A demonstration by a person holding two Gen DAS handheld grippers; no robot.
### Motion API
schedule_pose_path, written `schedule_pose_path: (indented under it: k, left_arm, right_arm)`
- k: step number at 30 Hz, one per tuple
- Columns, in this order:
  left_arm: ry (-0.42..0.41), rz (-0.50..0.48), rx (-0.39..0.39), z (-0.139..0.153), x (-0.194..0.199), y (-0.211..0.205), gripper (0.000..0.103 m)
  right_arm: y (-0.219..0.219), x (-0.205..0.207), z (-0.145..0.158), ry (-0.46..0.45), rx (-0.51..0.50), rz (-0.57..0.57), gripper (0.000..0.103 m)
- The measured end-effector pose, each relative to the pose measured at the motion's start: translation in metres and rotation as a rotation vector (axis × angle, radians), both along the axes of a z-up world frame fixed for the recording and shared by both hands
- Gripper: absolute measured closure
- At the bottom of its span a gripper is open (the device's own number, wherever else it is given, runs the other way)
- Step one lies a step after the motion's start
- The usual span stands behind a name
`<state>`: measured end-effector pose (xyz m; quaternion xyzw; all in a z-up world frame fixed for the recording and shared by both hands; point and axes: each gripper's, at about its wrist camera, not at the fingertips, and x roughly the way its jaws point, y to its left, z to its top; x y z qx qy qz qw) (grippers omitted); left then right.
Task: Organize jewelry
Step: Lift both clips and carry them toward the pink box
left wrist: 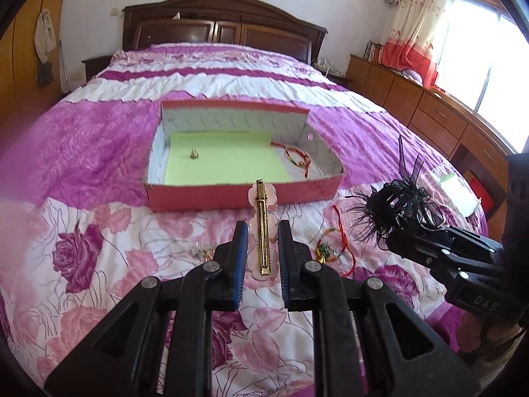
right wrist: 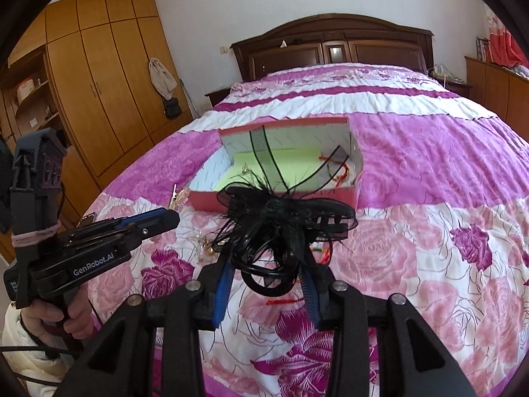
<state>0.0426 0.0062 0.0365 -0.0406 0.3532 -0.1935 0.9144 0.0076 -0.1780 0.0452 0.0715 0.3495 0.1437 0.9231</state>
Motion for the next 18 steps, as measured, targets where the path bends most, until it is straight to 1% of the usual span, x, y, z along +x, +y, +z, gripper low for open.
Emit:
schedule_pose_path:
  k: [9,13,18]
  left_arm:
    - [-0.08,0.033,-0.002,0.013,0.006,0.001,0.093]
    - [-0.103,0.046,-0.015,0.015,0.011,0.002,0.093]
    - [-0.146,0.065,-0.016,0.02,0.017,0.002,0.093]
  right_arm:
    - [0.001,0.007,0.011,-0.096,-0.006,-0.023,0.063]
    - [0.003,0.011,0.016,-0.136,0.016,-0.023,0.063]
    - [0.008,0.016,0.022,-0.198,-0.002,-0.026,0.063]
